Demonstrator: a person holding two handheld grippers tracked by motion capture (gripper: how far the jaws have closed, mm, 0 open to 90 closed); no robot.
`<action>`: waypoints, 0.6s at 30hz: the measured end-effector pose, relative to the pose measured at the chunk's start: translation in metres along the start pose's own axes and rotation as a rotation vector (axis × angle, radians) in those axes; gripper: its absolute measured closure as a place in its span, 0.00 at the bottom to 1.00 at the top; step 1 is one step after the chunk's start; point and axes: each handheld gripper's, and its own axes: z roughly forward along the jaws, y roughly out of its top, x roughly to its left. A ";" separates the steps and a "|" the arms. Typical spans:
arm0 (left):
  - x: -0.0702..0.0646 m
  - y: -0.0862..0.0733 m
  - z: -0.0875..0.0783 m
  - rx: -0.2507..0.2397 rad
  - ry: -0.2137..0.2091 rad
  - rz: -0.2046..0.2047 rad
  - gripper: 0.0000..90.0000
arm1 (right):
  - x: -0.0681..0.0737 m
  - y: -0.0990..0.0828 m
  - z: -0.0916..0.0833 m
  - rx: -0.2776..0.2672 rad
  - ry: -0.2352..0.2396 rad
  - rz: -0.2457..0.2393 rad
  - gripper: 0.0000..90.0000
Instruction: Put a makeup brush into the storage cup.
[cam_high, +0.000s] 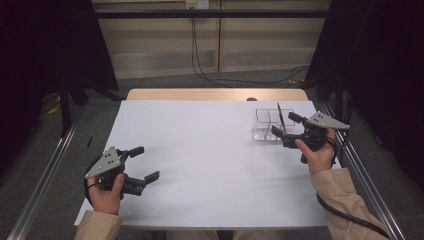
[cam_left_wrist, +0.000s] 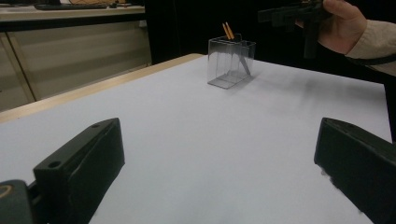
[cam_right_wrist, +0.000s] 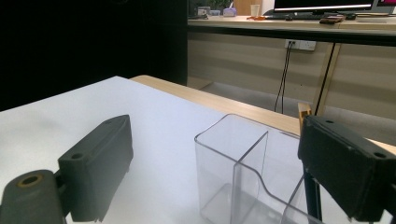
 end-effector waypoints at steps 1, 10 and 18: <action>0.000 0.000 0.000 0.001 0.000 0.001 0.02 | 0.001 -0.001 -0.001 0.001 0.003 -0.002 0.11; -0.001 0.000 0.003 0.008 -0.004 -0.001 0.02 | 0.007 -0.005 -0.008 0.009 0.038 -0.009 0.10; 0.000 -0.001 0.002 0.007 -0.002 -0.002 0.02 | 0.015 -0.009 -0.012 0.014 0.064 -0.015 0.10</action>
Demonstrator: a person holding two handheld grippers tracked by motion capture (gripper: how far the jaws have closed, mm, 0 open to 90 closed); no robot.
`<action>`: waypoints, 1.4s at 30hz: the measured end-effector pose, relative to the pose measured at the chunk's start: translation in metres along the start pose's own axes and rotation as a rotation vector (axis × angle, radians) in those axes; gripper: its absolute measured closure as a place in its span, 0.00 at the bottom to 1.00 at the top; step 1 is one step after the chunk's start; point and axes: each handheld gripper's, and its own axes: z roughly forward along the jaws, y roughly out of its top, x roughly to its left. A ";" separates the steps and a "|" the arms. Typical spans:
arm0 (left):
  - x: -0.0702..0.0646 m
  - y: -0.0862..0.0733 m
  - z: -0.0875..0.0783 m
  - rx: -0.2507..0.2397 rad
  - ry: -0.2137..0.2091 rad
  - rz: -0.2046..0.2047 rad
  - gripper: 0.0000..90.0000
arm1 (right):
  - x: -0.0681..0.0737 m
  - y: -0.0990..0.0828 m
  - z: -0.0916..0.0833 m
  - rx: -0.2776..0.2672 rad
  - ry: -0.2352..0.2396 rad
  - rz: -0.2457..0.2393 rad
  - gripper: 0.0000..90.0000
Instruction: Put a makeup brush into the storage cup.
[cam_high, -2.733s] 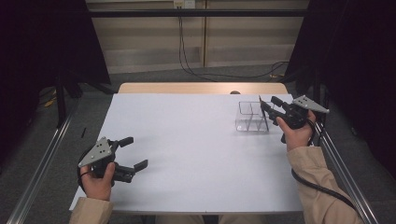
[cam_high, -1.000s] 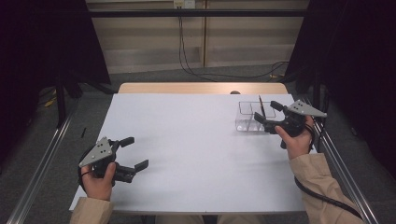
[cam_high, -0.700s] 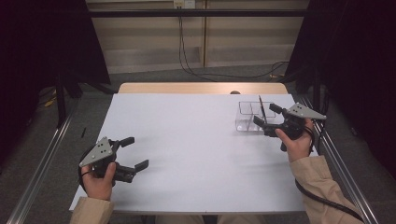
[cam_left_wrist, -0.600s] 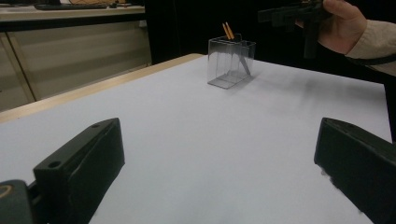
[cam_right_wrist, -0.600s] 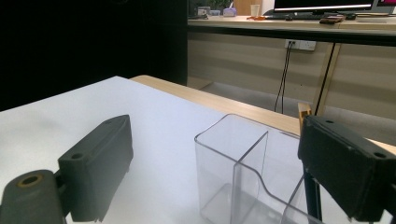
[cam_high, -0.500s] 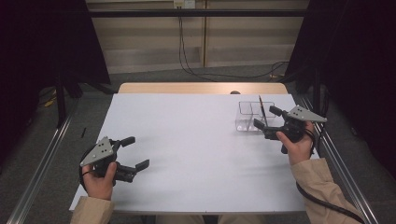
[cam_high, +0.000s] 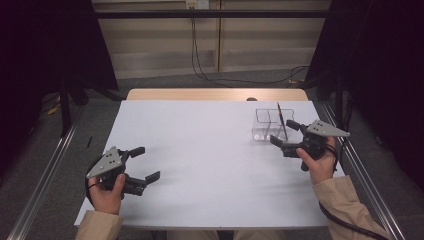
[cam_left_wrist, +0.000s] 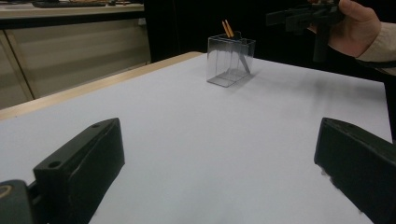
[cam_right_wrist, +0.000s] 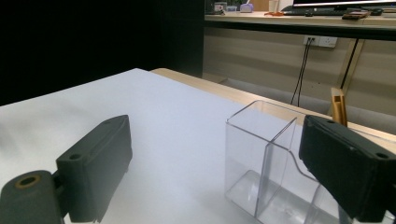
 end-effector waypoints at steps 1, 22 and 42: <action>0.000 0.000 0.000 0.000 0.000 0.001 0.02 | 0.001 -0.001 0.000 0.002 0.004 0.003 0.10; 0.000 0.001 0.000 -0.002 -0.001 0.001 0.02 | 0.013 -0.011 -0.009 0.029 0.044 0.000 0.10; 0.001 0.001 0.000 -0.002 -0.003 0.006 0.02 | 0.023 -0.019 -0.021 0.048 0.077 0.006 0.10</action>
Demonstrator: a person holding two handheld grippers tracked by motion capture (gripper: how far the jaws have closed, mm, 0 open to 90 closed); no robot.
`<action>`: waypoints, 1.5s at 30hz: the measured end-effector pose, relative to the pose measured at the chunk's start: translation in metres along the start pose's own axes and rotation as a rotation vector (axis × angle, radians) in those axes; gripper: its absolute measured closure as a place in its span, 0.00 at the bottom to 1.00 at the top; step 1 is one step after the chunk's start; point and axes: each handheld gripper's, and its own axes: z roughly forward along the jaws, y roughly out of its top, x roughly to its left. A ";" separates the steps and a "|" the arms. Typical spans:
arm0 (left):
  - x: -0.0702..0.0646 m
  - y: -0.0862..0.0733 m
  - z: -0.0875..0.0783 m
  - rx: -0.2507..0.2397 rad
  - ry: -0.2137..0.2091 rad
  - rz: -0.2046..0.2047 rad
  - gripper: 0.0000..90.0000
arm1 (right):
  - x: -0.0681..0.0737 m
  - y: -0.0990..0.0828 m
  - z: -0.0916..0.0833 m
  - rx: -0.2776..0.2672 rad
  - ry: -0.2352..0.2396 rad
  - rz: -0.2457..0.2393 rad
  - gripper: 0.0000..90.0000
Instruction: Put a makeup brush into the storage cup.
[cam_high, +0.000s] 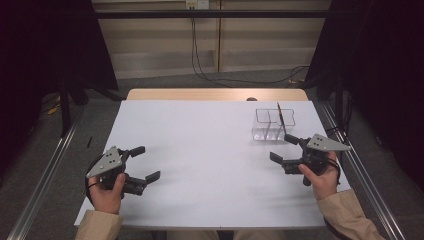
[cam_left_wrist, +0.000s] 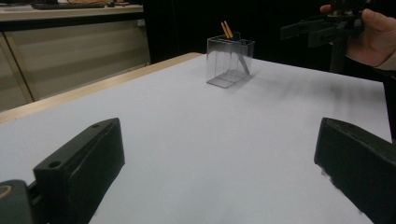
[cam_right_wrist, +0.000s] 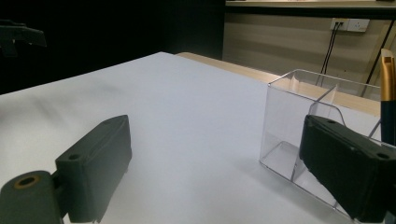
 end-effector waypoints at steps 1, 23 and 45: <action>0.000 0.000 0.000 0.000 0.000 -0.002 0.02 | 0.000 0.000 0.000 0.002 -0.001 0.000 0.10; 0.000 0.000 0.000 -0.001 -0.001 0.000 0.02 | 0.010 -0.009 -0.013 0.037 0.020 -0.020 0.09; 0.000 0.000 0.001 0.000 -0.005 0.000 0.02 | 0.017 -0.014 -0.024 0.052 0.031 -0.049 0.08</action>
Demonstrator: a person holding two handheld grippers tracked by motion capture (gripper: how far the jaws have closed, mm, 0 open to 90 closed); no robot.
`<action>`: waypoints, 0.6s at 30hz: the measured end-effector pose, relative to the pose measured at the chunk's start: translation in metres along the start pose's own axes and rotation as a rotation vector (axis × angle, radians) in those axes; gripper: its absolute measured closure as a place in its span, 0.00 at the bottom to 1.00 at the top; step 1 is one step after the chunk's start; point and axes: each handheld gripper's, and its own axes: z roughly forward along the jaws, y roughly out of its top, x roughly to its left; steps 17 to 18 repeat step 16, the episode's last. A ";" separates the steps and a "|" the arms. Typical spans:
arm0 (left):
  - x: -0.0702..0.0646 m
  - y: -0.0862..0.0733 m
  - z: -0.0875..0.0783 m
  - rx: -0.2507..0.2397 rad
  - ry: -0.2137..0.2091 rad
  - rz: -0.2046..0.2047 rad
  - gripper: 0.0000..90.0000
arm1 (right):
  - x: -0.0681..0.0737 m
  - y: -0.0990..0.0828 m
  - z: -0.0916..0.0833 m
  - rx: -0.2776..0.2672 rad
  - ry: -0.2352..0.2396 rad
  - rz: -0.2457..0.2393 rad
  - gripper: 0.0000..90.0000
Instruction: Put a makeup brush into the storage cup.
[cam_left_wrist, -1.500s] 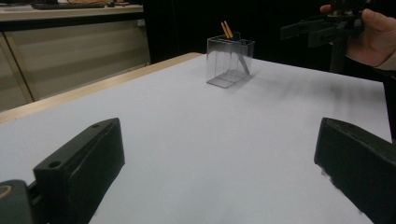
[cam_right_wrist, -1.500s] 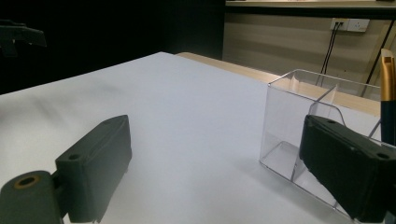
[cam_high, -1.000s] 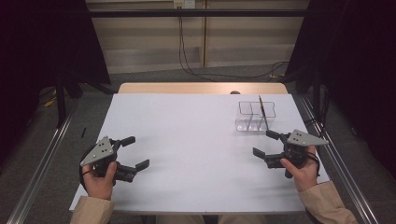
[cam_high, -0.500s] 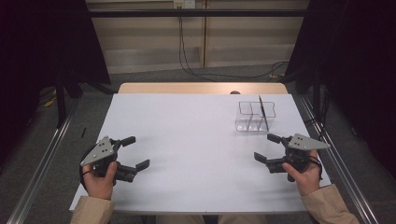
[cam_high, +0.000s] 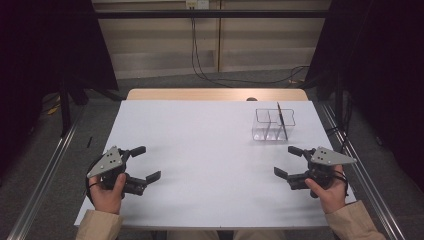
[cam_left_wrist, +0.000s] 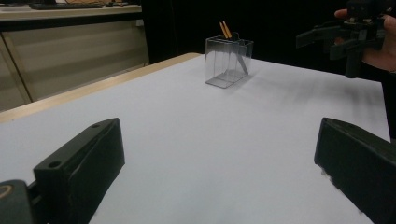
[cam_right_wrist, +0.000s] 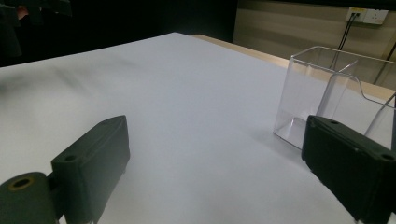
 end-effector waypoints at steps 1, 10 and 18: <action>0.000 0.000 0.000 0.000 0.000 -0.001 0.02 | 0.000 0.000 -0.001 0.001 0.004 -0.003 0.08; 0.000 0.000 0.000 0.003 -0.001 0.002 0.02 | 0.003 0.001 -0.004 -0.008 0.010 -0.017 0.07; 0.000 -0.001 0.000 0.004 -0.003 -0.001 0.02 | 0.003 0.001 -0.004 -0.011 0.018 -0.022 0.07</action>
